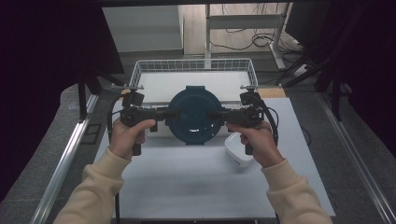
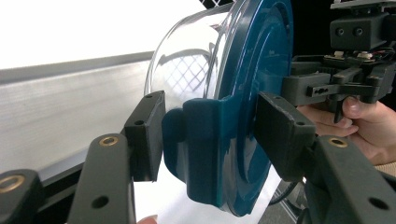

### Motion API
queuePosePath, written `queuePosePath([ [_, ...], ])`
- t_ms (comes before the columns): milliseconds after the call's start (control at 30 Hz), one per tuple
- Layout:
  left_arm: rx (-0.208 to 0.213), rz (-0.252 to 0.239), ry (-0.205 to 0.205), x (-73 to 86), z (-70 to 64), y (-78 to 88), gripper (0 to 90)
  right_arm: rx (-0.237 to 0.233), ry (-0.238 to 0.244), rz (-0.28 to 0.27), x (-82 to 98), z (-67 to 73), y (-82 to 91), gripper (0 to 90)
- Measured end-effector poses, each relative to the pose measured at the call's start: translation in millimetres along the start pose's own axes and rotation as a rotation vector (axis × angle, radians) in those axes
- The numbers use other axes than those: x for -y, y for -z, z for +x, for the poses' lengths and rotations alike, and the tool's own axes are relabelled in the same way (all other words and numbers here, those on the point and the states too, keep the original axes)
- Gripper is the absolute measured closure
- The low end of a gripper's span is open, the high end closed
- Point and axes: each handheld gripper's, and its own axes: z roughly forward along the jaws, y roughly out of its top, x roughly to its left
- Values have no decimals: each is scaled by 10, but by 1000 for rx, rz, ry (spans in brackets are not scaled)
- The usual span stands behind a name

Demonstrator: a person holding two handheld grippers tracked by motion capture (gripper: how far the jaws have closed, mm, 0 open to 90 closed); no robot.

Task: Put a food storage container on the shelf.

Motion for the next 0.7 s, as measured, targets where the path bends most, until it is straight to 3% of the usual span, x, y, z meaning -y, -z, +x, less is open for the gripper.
queuePosePath([
  [700, 6, -15, -17, -384, -6, 85, 452, 8, 36, -13, -391, 102, 30, 340],
])
